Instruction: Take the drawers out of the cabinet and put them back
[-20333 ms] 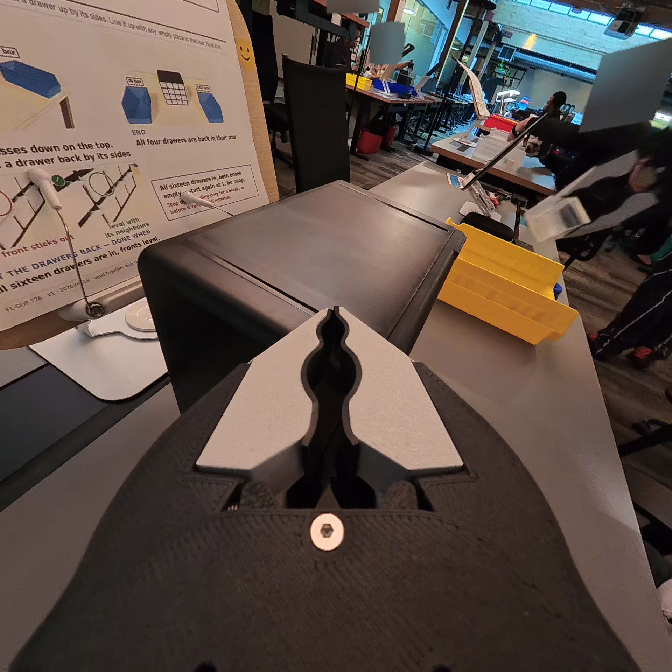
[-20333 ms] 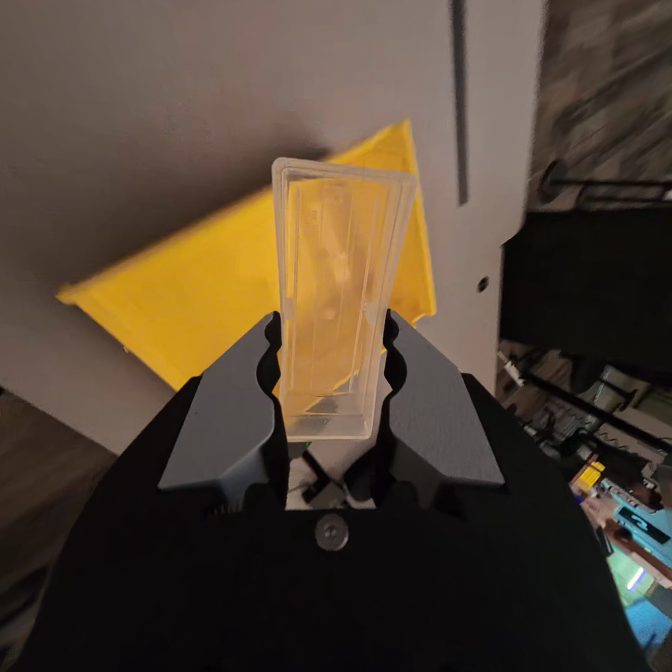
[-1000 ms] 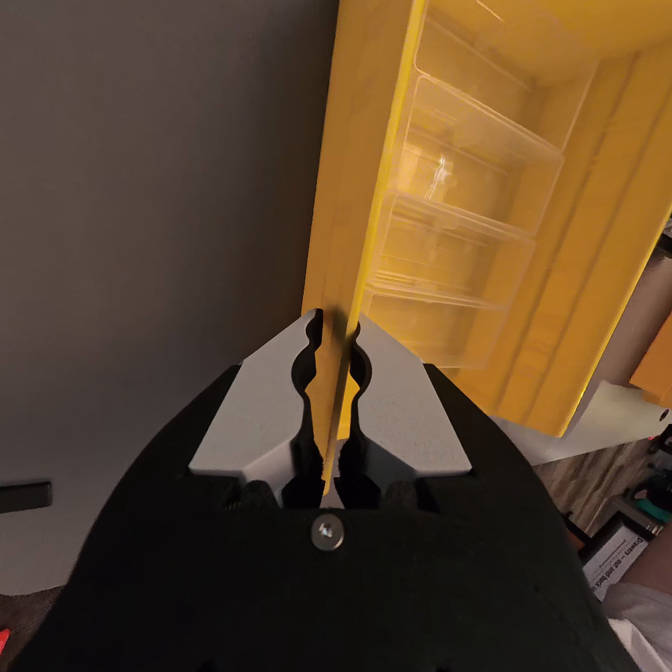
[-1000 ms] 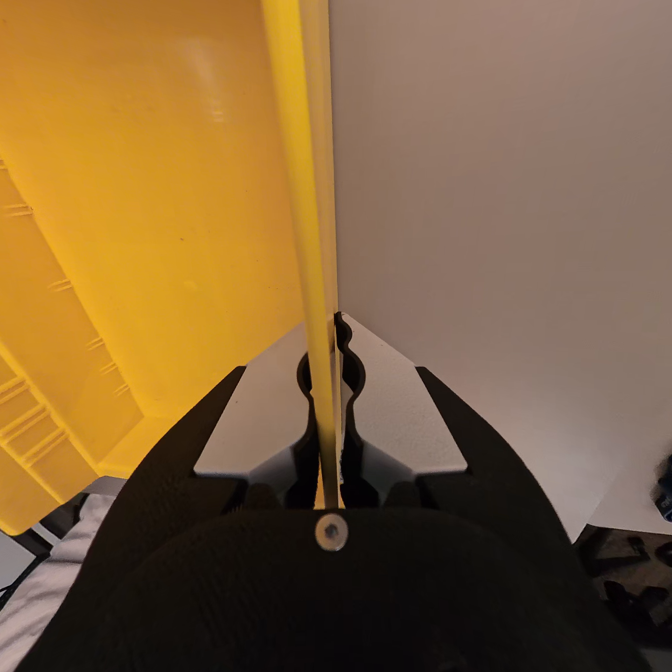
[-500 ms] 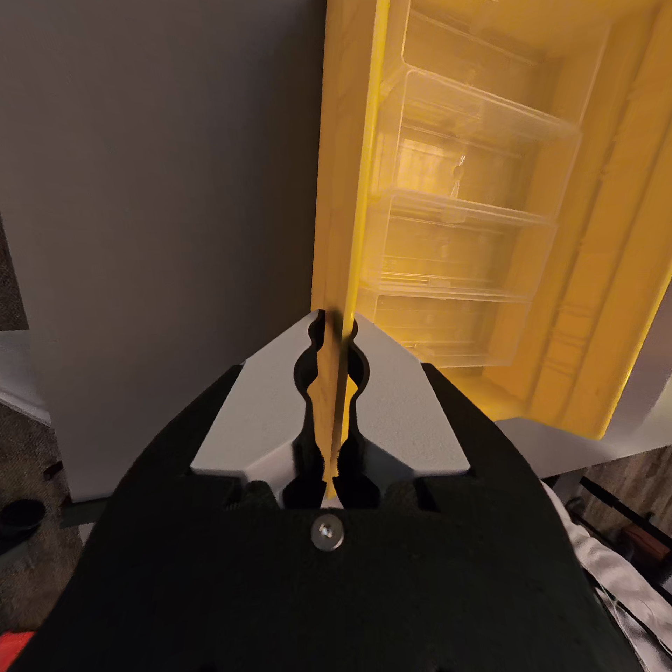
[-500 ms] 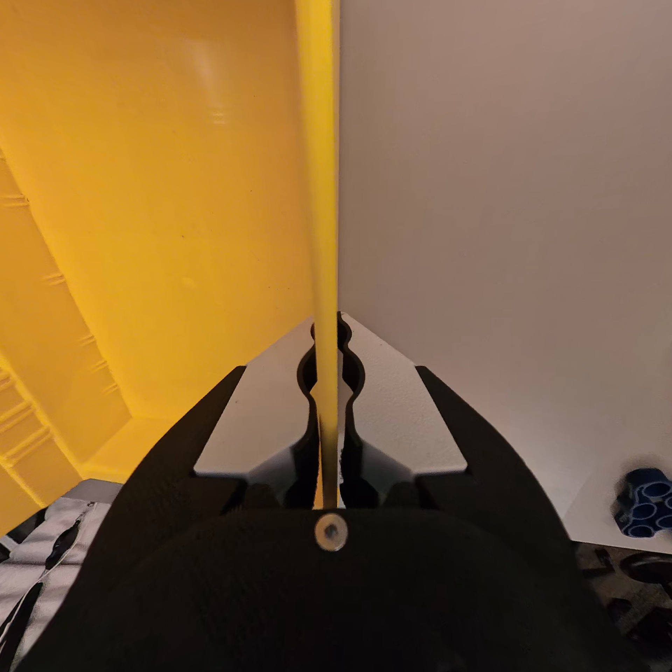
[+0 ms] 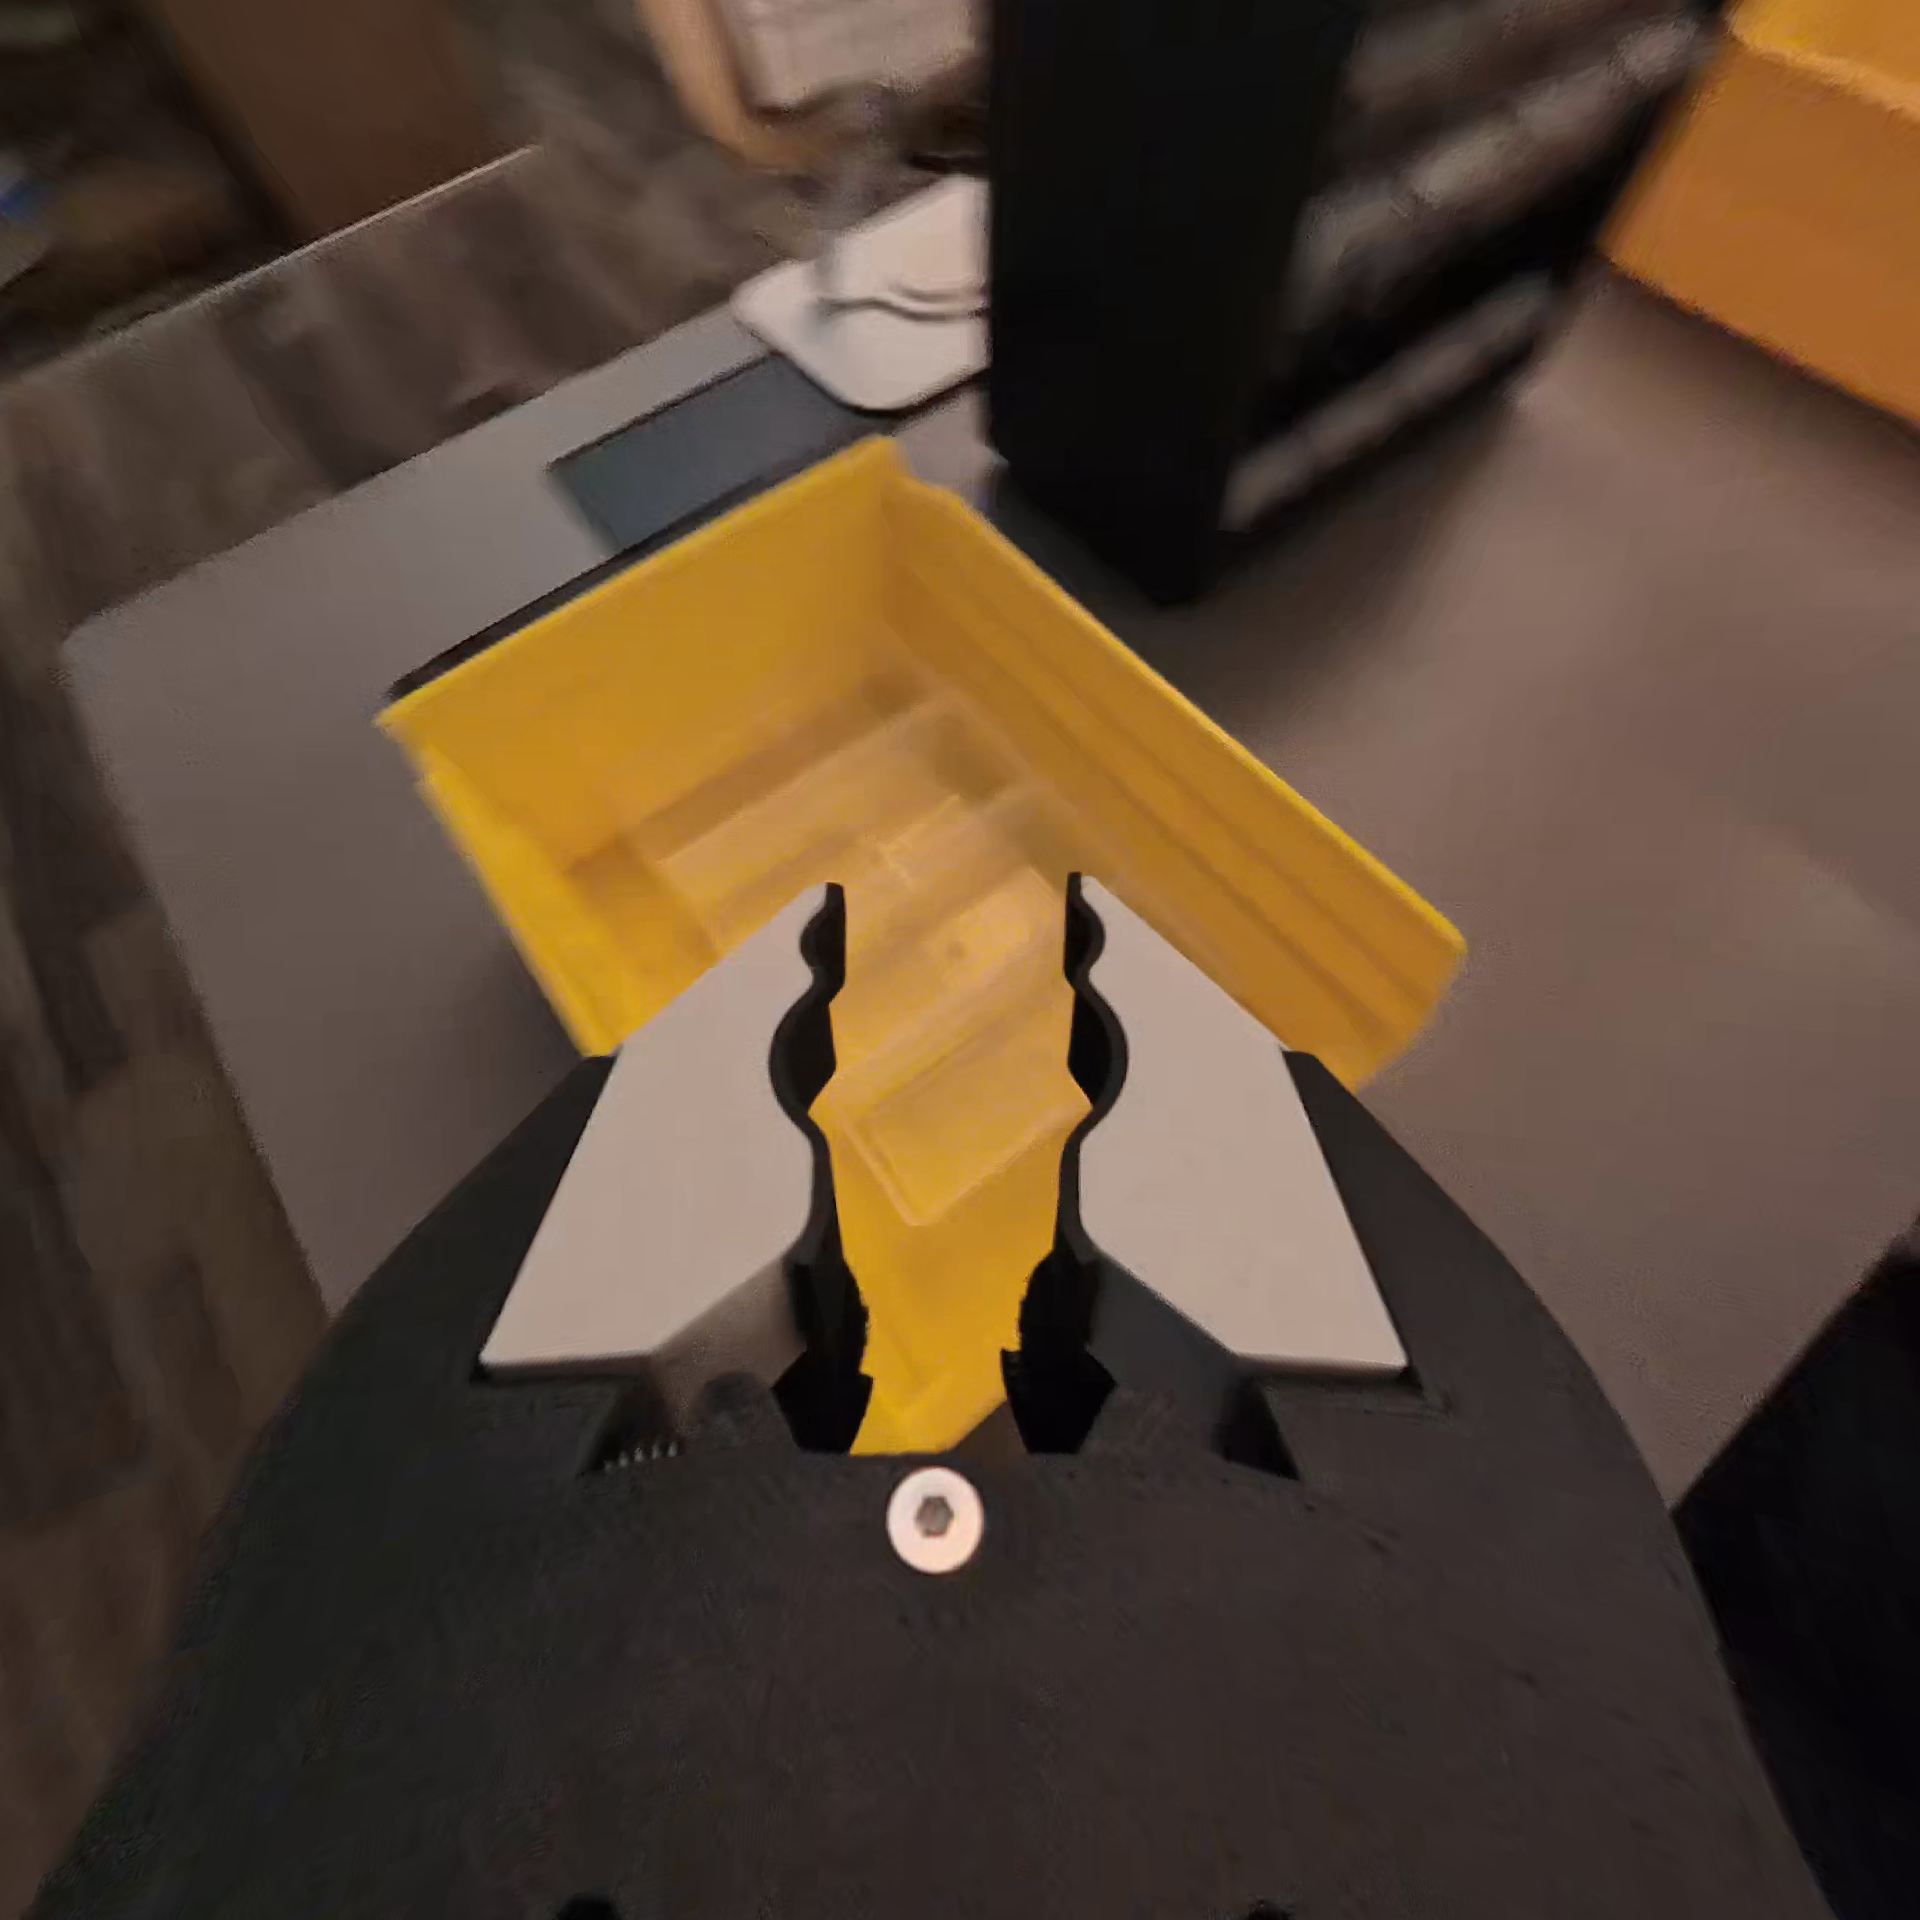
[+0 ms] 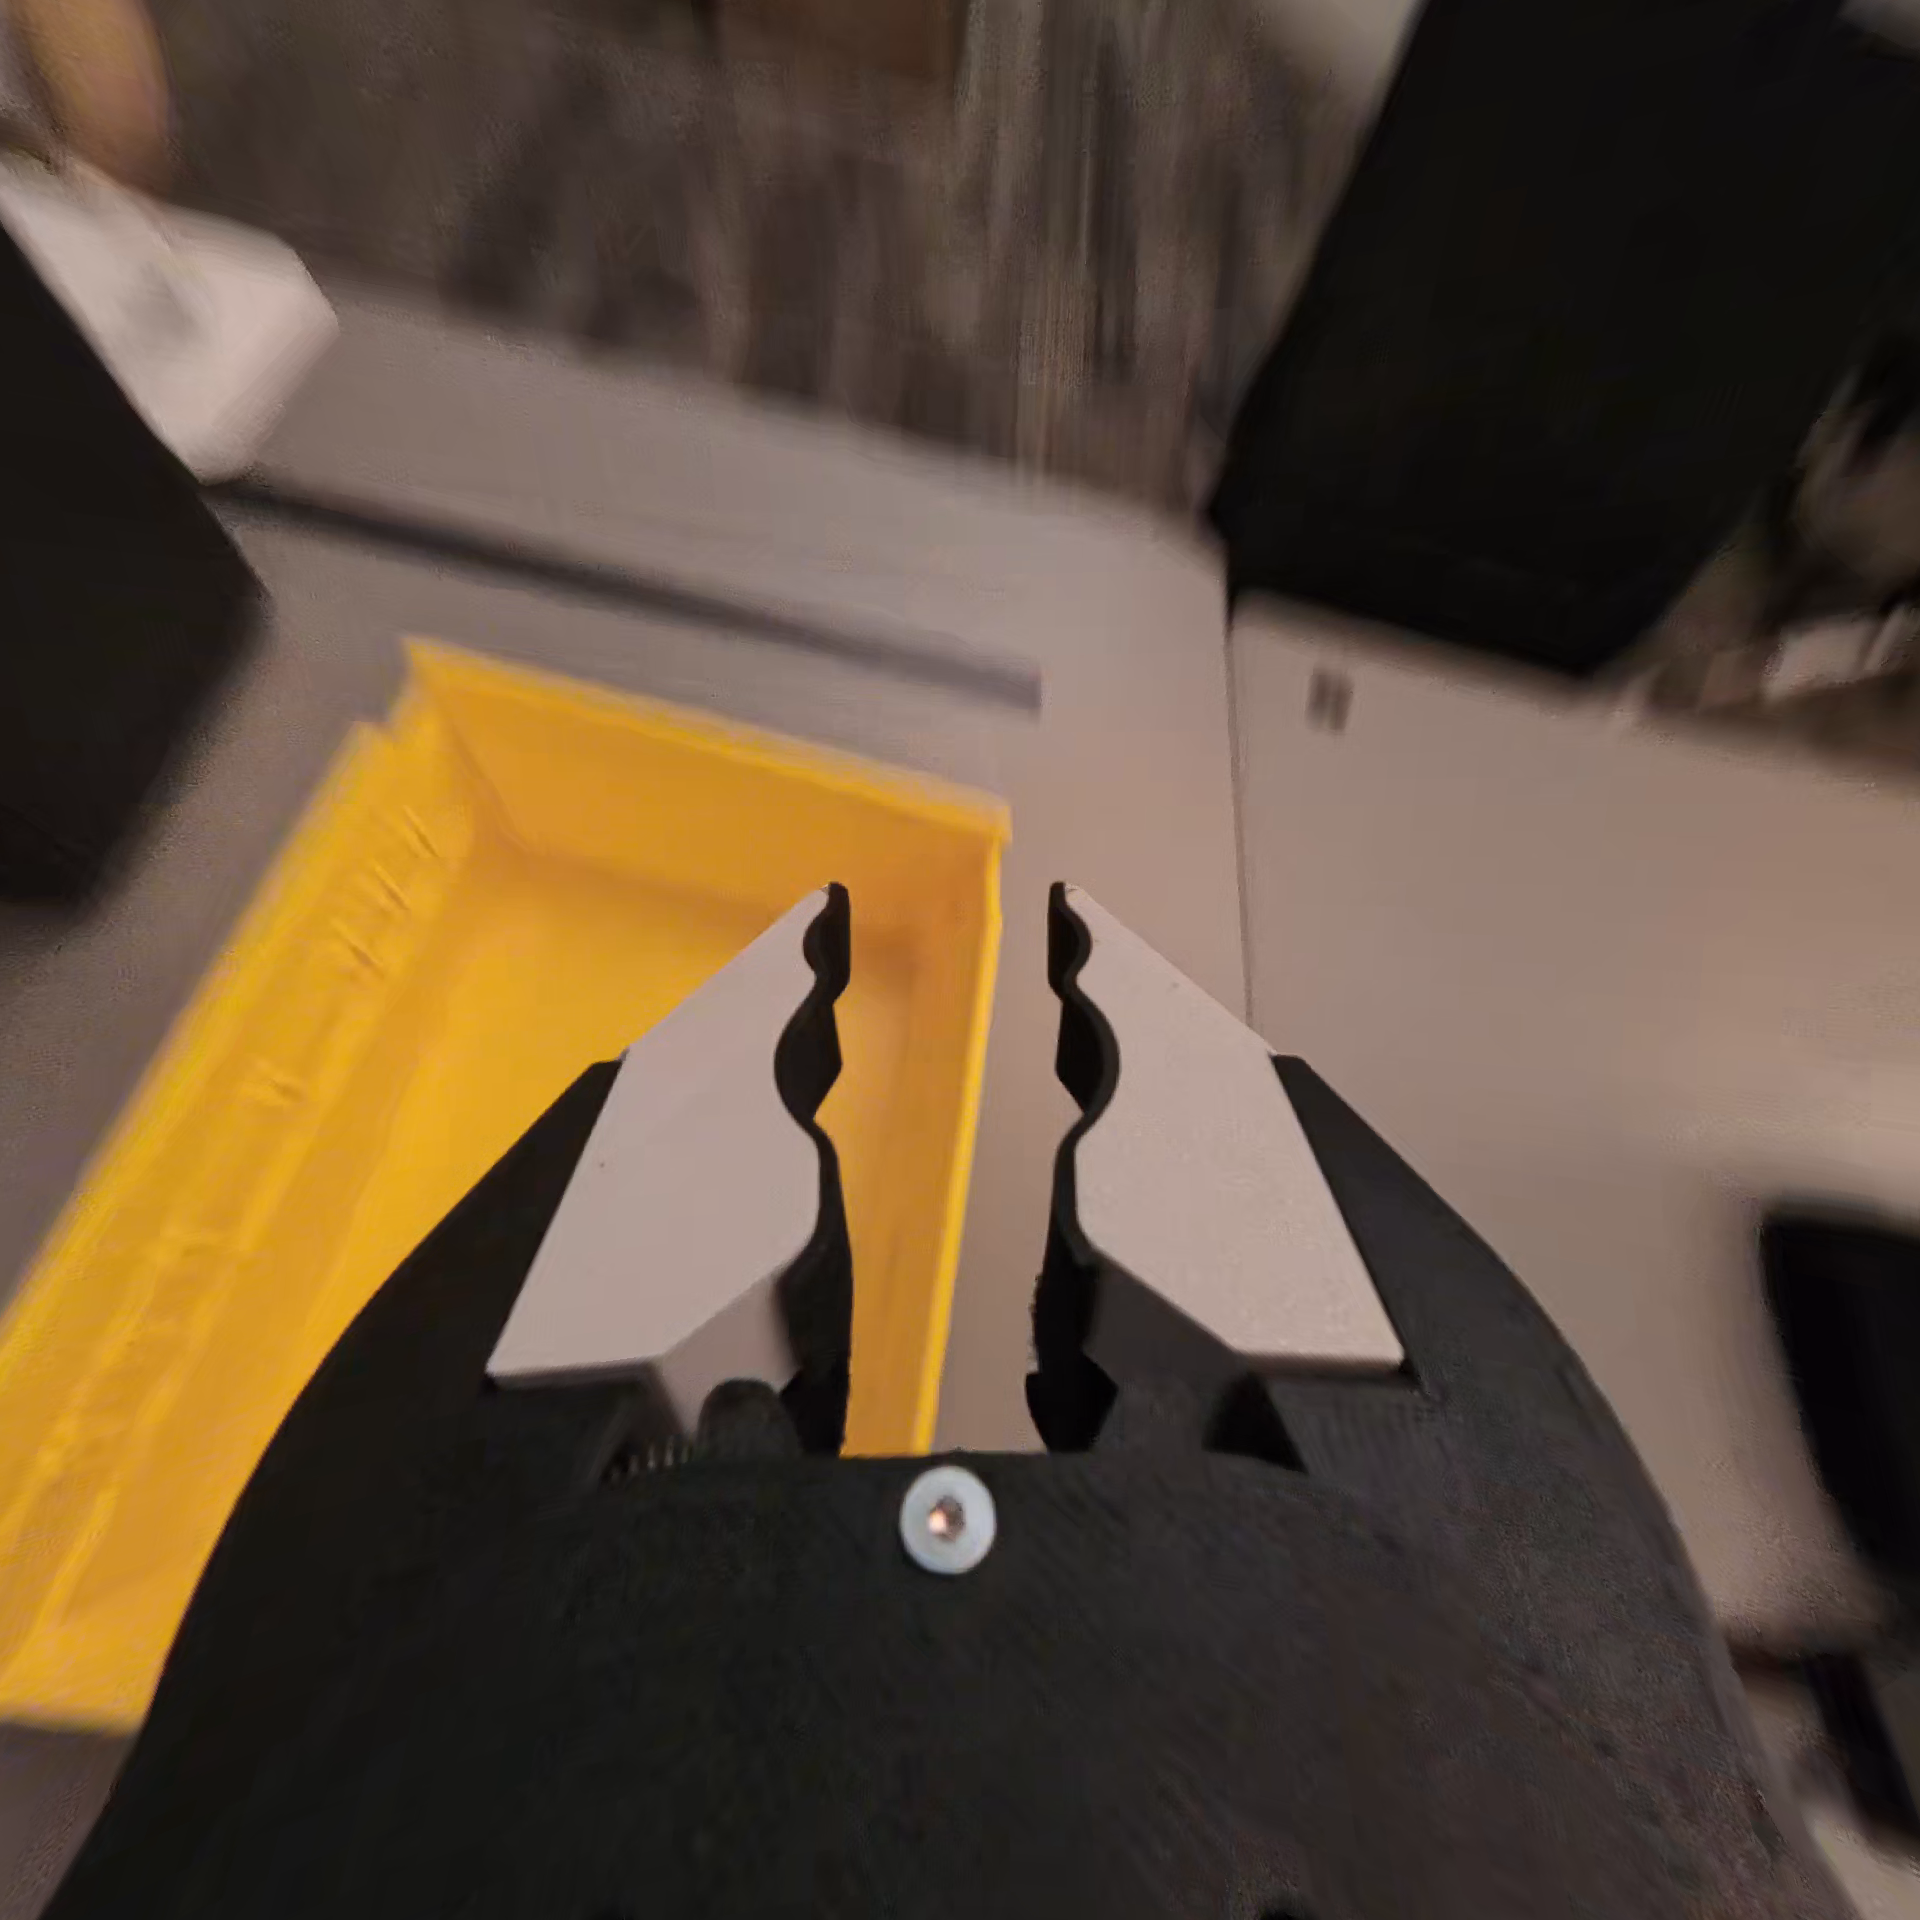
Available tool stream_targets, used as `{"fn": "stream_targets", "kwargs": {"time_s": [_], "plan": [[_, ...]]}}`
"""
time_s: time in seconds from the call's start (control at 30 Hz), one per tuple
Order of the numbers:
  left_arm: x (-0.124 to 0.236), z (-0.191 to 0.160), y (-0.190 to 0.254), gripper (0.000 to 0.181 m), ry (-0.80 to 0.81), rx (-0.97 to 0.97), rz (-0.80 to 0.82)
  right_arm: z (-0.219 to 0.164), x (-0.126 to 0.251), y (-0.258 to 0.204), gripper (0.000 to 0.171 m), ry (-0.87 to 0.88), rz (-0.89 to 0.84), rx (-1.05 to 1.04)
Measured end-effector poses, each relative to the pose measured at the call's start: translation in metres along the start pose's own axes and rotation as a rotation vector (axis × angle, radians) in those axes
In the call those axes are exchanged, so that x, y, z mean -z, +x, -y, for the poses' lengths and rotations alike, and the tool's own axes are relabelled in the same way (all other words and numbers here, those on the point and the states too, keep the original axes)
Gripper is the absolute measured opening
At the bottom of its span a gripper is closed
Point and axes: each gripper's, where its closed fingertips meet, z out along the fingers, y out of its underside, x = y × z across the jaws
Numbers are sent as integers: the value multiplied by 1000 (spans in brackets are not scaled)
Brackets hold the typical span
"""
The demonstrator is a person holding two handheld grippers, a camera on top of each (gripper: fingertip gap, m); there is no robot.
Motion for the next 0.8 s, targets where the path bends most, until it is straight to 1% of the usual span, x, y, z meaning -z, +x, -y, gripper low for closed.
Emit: {"fn": "stream_targets", "kwargs": {"time_s": [0.07,0.1,0.13,0.17,0.2,0.27,0.3,0.37,0.53,0.63,0.73,0.8], "plan": [[-16,-19,22,34,-89,-164,-55,64,44,-31,42,336,39,33],[-24,-31,28,29,-148,-219,-77,90,68,-51,47,474,91,20],[-31,-42,33,29,-203,-250,-112,111,92,-75,54,593,164,1],[-37,-52,38,29,-255,-263,-154,129,115,-98,59,695,236,-15],[-41,-62,41,29,-307,-272,-193,143,137,-121,59,788,300,-24],[-47,-82,36,30,-418,-317,-215,162,173,-161,57,940,402,-26],[-50,-92,33,31,-472,-343,-218,167,184,-179,51,994,436,-17],[-56,-109,28,30,-565,-382,-229,171,192,-210,42,1061,474,1],[-65,-132,27,20,-692,-449,-266,181,174,-269,42,1045,581,34],[-67,-145,25,7,-763,-503,-271,190,163,-280,42,1028,604,34],[-68,-146,23,3,-784,-538,-263,188,152,-285,42,986,637,16],[-65,-145,25,2,-794,-550,-275,188,149,-290,35,987,687,-5]]}}
